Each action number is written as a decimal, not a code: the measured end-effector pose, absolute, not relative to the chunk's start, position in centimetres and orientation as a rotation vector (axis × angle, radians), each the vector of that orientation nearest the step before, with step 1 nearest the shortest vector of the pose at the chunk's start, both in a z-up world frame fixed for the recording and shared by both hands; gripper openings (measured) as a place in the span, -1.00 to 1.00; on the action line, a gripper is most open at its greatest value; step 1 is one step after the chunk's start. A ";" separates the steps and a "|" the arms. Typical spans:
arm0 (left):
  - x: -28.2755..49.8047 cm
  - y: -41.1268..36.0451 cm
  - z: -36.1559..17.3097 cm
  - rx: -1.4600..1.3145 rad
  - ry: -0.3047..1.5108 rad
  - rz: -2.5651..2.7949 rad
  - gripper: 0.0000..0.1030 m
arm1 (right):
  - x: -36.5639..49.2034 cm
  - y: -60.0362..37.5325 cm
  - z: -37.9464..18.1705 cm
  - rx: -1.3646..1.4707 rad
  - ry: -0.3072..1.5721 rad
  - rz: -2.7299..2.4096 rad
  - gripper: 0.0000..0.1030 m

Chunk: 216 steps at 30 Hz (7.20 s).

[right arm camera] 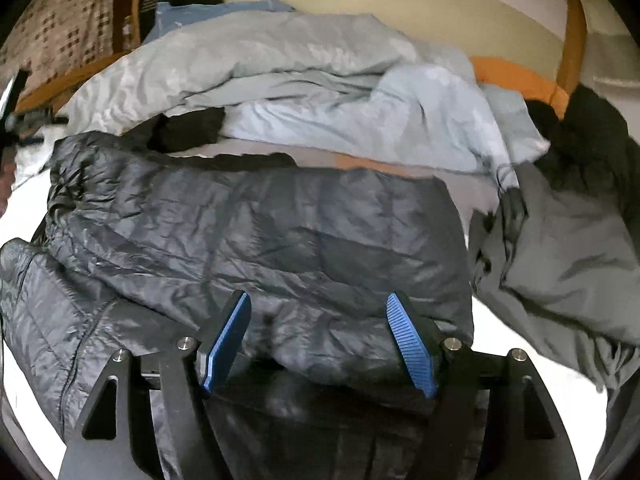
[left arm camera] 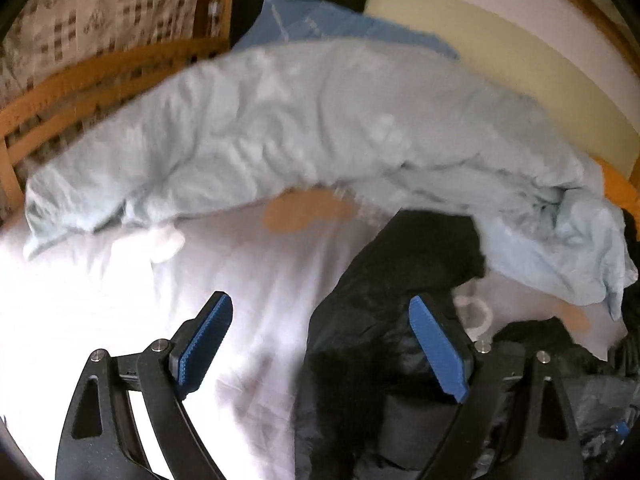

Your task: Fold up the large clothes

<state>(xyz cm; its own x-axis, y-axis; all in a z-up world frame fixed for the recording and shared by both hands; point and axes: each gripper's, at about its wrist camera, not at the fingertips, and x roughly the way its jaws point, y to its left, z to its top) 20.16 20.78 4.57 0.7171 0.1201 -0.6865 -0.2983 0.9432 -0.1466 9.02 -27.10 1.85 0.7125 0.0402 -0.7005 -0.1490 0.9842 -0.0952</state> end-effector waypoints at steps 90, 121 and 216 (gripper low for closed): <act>3.5 15.5 8.8 -0.256 0.518 0.203 0.99 | -1.7 -31.2 13.8 0.007 0.303 -0.020 0.97; 3.1 13.1 9.8 -0.107 0.363 0.234 0.96 | -0.6 -31.7 12.0 0.068 0.413 -0.008 0.89; 12.5 5.9 -5.6 0.177 0.843 0.158 0.28 | 6.9 -33.1 3.8 0.007 0.689 -0.036 0.89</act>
<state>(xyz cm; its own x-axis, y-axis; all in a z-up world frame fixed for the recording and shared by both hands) 12.49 5.85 -5.63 0.6551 0.2085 -0.7262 -0.0686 0.9736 0.2176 6.87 -33.13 3.84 0.7711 -0.0312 -0.6359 0.0361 0.9993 -0.0052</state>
